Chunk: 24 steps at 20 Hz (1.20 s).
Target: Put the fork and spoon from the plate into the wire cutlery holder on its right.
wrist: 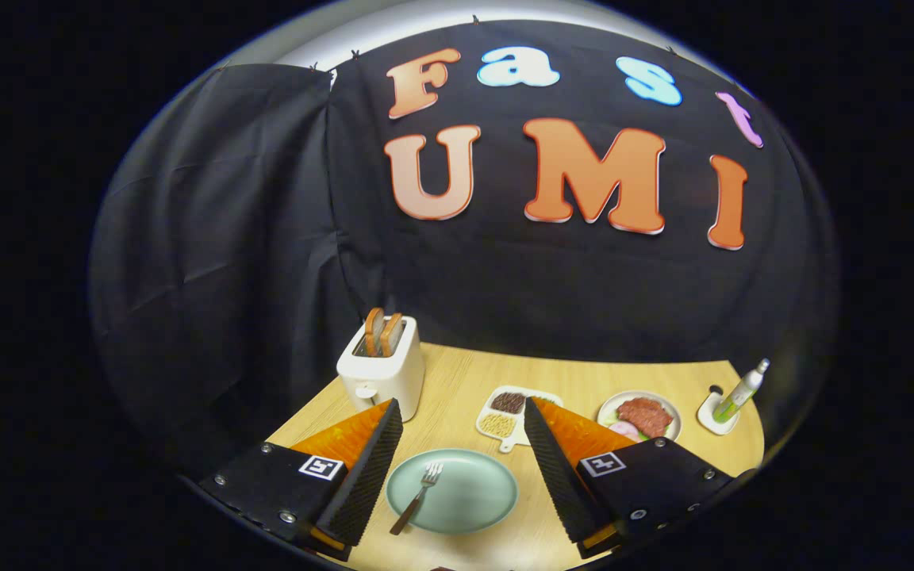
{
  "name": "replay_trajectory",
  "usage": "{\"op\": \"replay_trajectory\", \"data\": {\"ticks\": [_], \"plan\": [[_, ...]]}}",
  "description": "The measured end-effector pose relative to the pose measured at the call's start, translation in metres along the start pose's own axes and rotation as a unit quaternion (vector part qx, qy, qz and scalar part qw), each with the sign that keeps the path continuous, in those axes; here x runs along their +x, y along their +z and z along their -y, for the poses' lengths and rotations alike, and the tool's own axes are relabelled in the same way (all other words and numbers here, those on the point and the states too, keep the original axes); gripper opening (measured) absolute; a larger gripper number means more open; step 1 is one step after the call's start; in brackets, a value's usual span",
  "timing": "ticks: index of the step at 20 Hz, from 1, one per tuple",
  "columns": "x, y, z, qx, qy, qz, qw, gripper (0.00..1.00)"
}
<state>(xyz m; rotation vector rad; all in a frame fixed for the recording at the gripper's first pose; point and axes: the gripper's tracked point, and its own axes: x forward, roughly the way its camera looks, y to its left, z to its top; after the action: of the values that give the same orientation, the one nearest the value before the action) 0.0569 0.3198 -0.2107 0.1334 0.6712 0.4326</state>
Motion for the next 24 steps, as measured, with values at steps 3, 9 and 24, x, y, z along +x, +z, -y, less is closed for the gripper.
{"op": "replay_trajectory", "data": {"ticks": [3, 9, 24], "plan": [[0.023, -0.031, -0.014, 0.017, 0.011, -0.059, 0.998, 0.93], [0.05, -0.106, -0.035, 0.045, 0.02, -0.209, 0.977, 0.92], [0.084, -0.236, -0.051, 0.048, 0.01, -0.438, 0.897, 0.74]]}}
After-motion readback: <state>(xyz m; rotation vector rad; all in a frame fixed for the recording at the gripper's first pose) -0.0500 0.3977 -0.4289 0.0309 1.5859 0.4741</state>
